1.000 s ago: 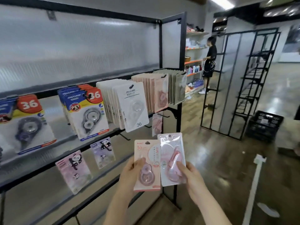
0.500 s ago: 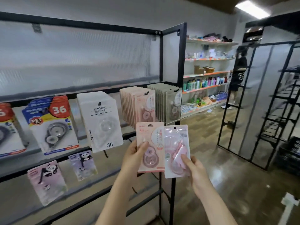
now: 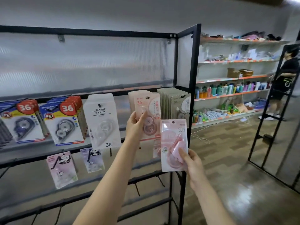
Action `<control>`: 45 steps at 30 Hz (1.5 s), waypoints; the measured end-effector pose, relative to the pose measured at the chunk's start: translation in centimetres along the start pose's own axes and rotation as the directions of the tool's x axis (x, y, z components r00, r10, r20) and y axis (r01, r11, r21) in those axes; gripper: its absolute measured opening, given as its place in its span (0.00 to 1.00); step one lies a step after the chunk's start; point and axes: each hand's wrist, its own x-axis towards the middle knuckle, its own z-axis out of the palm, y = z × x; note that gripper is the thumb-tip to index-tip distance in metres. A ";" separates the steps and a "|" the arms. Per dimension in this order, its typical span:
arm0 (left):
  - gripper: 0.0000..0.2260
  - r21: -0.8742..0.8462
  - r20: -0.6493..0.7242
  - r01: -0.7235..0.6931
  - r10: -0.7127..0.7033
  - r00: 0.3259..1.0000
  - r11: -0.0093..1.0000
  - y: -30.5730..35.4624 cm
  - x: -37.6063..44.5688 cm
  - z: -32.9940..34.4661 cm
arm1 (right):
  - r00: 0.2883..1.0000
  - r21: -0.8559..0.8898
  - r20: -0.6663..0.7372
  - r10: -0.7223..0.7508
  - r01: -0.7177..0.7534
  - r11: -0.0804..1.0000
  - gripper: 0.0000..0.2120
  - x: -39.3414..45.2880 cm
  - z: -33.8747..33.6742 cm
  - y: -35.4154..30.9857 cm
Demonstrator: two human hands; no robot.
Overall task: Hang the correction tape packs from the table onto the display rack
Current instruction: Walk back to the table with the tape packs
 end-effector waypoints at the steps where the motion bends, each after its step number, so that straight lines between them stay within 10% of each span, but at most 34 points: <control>1: 0.05 -0.002 -0.007 0.005 -0.005 1.000 1.000 -0.1 0.1 0.1 | 1.000 0.007 0.009 0.009 -0.009 1.000 0.04 0.1 0.0 0.1; 12: 0.06 0.048 -0.046 -0.020 0.022 0.999 0.999 -1.1 0.4 0.6 | 0.998 0.000 0.037 0.047 -0.047 0.999 0.24 -0.3 -0.5 0.9; 30: 0.04 0.100 -0.120 -0.073 0.085 0.989 0.992 -1.3 0.1 1.4 | 0.998 0.003 0.049 0.031 -0.031 1.000 0.20 -0.1 -1.9 1.6; 45: 0.07 0.647 -0.069 0.121 -0.101 0.993 0.753 -11.7 -2.3 -2.8 | 0.977 -0.094 0.021 0.213 -0.210 0.973 0.16 1.1 -4.4 8.4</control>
